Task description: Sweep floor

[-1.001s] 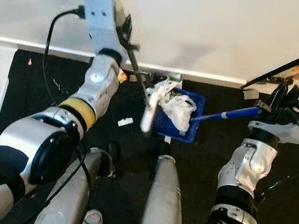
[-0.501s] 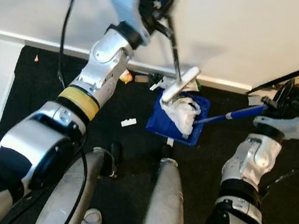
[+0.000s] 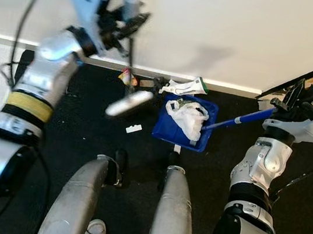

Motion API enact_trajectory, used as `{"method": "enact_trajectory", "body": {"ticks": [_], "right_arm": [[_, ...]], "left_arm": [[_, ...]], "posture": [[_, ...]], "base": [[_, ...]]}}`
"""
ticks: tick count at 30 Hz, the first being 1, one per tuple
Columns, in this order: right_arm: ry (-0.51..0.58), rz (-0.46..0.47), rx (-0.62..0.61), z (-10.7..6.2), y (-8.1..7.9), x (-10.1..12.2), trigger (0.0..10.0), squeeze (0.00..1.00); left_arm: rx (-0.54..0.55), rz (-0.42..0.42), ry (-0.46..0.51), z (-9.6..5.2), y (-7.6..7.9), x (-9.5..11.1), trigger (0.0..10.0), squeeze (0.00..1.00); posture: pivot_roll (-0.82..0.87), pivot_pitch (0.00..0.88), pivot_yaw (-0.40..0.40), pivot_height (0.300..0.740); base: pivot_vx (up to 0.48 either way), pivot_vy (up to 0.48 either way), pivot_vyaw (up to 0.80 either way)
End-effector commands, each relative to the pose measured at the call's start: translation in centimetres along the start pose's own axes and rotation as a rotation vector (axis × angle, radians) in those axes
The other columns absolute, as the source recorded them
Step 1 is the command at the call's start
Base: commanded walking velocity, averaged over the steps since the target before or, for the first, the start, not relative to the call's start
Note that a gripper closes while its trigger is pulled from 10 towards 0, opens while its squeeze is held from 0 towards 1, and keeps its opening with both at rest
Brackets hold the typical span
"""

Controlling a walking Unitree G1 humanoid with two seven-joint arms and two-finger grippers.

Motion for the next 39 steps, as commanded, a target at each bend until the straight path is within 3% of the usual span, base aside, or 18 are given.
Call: {"method": "enact_trajectory", "body": {"ticks": [1, 4, 6, 7, 10, 11, 12, 14, 17, 18, 19, 22, 28, 31, 34, 37, 38, 39], "right_arm": [[-0.170, 0.028, -0.014, -2.8, 0.2, -3.7, 10.0, 0.00], [-0.168, 0.028, -0.010, -2.7, 0.2, -3.7, 10.0, 0.00], [-0.168, 0.028, -0.009, -2.7, 0.2, -3.7, 10.0, 0.00], [-0.168, 0.030, -0.004, -2.8, -0.1, -3.8, 10.0, 0.00], [-0.166, 0.033, 0.003, -2.8, -0.4, -3.8, 10.0, 0.00], [-0.166, 0.033, 0.003, -2.8, -0.4, -3.8, 10.0, 0.00], [-0.165, 0.034, 0.007, -2.8, -0.5, -3.8, 10.0, 0.00], [-0.165, 0.034, 0.007, -2.8, -0.5, -3.8, 10.0, 0.00], [-0.166, 0.039, 0.029, -2.8, -1.1, -3.8, 10.0, 0.00], [-0.166, 0.039, 0.029, -2.8, -1.1, -3.8, 10.0, 0.00], [-0.165, 0.040, 0.038, -2.8, -1.3, -3.8, 10.0, 0.00], [-0.166, 0.039, 0.042, -2.8, -1.3, -3.8, 10.0, 0.00], [-0.169, 0.037, 0.052, -2.7, -1.4, -3.8, 10.0, 0.00], [-0.168, 0.038, 0.059, -2.7, -1.7, -3.8, 10.0, 0.00], [-0.167, 0.038, 0.060, -2.8, -1.8, -3.8, 10.0, 0.00], [-0.164, 0.039, 0.064, -2.9, -1.9, -3.8, 10.0, 0.00], [-0.164, 0.039, 0.064, -2.9, -1.9, -3.8, 10.0, 0.00], [-0.162, 0.037, 0.064, -3.0, -1.9, -3.8, 10.0, 0.00]], "left_arm": [[-0.017, -0.026, 0.016, -0.1, 0.4, 0.1, 10.0, 0.00], [0.128, 0.038, -0.082, -2.0, -2.3, -1.8, 10.0, 0.00], [0.161, 0.048, -0.108, -2.5, -2.7, -2.6, 10.0, 0.00], [0.344, 0.046, -0.172, -4.7, -4.4, -5.5, 10.0, 0.00], [0.588, 0.051, -0.182, -7.5, -6.4, -7.3, 10.0, 0.00], [0.588, 0.051, -0.182, -7.5, -6.4, -7.3, 10.0, 0.00], [0.684, 0.044, -0.158, -8.5, -7.2, -7.5, 10.0, 0.00], [0.684, 0.044, -0.158, -8.5, -7.2, -7.5, 10.0, 0.00], [0.935, 0.136, -0.148, -12.4, -8.9, -8.3, 10.0, 0.00], [0.935, 0.136, -0.148, -12.4, -8.9, -8.3, 10.0, 0.00], [1.066, 0.142, -0.181, -14.6, -9.0, -9.6, 10.0, 0.00], [1.108, 0.119, -0.190, -15.1, -8.7, -10.3, 10.0, 0.00], [1.168, 0.043, -0.167, -13.9, -6.4, -12.1, 10.0, 0.00], [1.172, -0.013, -0.129, -11.1, -4.1, -12.6, 10.0, 0.00], [1.170, -0.029, -0.117, -10.0, -3.3, -12.6, 10.0, 0.00], [1.158, -0.092, -0.091, -7.4, -1.4, -12.4, 10.0, 0.00], [1.158, -0.092, -0.091, -7.4, -1.4, -12.4, 10.0, 0.00], [1.133, -0.163, -0.076, -5.3, 0.1, -12.2, 10.0, 0.00]], "posture": [[0.06, 0.434, 0.096, 0.731], [0.06, 0.430, 0.096, 0.731], [0.06, 0.434, 0.096, 0.731], [0.06, 0.444, 0.093, 0.731], [0.05, 0.458, 0.084, 0.731], [0.05, 0.458, 0.084, 0.731], [0.05, 0.461, 0.082, 0.731], [0.05, 0.461, 0.082, 0.731], [0.03, 0.479, 0.074, 0.731], [0.03, 0.479, 0.074, 0.731], [0.03, 0.486, 0.067, 0.731], [0.03, 0.490, 0.064, 0.731], [0.03, 0.500, 0.061, 0.731], [0.03, 0.513, 0.068, 0.731], [0.03, 0.515, 0.070, 0.731], [0.02, 0.525, 0.081, 0.731], [0.02, 0.525, 0.081, 0.731], [0.02, 0.528, 0.088, 0.731]], "base": [[0.000, 0.000, 0.00], [0.000, 0.000, 0.00], [0.000, 0.000, 0.00], [0.000, 0.000, 0.00], [0.000, 0.000, 0.00], [0.000, 0.000, 0.00], [0.000, 0.000, 0.00], [0.000, 0.000, 0.00], [0.000, 0.000, 0.00], [0.000, 0.000, 0.00], [0.000, 0.000, 0.00], [0.000, 0.000, 0.00], [0.000, 0.000, 0.00], [0.000, 0.000, 0.00], [0.000, 0.000, 0.00], [0.000, 0.000, 0.00], [0.000, 0.000, 0.00], [0.000, 0.000, 0.00]]}}
Point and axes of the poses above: a point about 5 cm out from each wrist's last joint towards the gripper, its own z axis pointing out of the wrist towards the gripper, its own x axis along the axis of the wrist's last joint, y = z × x, the point moved 4 cm from there along z, pointing out of the wrist towards the gripper, and after that the axes turned 8 degrees about -z, right-handed, at the moved point
